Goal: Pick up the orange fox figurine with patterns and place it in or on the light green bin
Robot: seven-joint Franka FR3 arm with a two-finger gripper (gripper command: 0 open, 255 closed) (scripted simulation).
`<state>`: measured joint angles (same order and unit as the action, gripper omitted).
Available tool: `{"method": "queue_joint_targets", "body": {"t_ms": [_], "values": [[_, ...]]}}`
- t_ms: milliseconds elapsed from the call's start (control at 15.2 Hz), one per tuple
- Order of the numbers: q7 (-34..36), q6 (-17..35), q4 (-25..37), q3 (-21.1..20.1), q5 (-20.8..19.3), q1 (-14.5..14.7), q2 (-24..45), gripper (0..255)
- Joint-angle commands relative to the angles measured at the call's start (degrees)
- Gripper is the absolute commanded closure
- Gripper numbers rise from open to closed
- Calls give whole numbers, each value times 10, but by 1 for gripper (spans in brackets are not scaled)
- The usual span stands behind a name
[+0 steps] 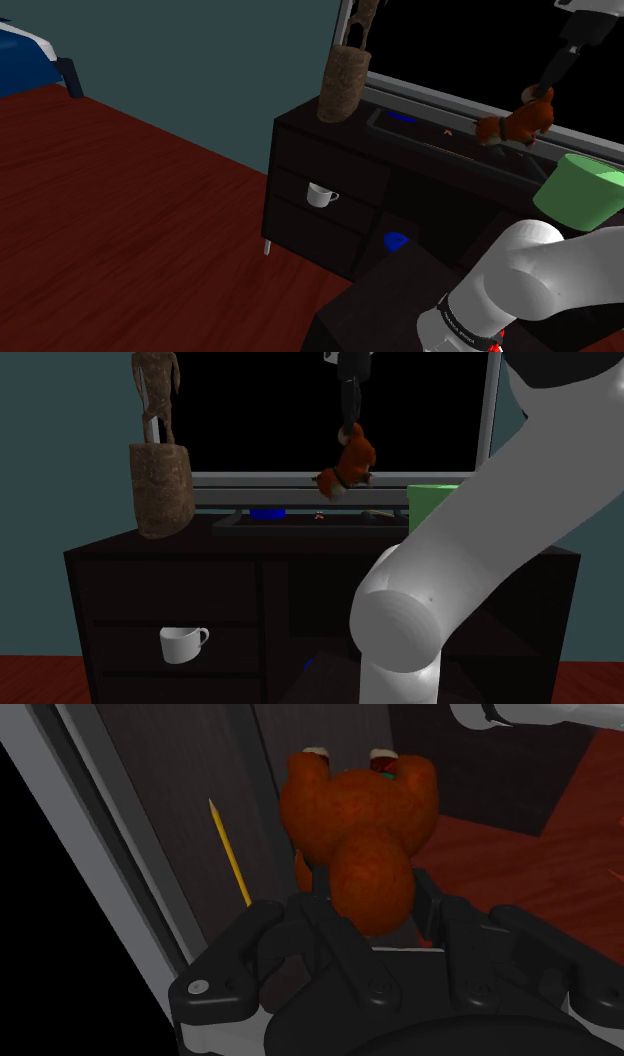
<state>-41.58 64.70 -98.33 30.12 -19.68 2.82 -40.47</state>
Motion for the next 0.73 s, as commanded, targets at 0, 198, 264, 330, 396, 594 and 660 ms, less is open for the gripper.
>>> {"method": "queue_joint_targets", "body": {"t_ms": [0, 198, 264, 330, 396, 594, 660], "values": [[-4, -12, 24, 1, 3, 3, 12, 255], [-26, -25, 27, 10, -14, -4, -5, 255], [-37, -31, 27, 15, -22, -7, -13, 255], [-49, -36, 29, 21, -31, -10, -21, 255], [-61, -42, 31, 26, -39, -13, -28, 255], [-99, -58, 41, 44, -67, -20, -47, 255], [-112, -64, 45, 50, -76, -22, -53, 255]]}}
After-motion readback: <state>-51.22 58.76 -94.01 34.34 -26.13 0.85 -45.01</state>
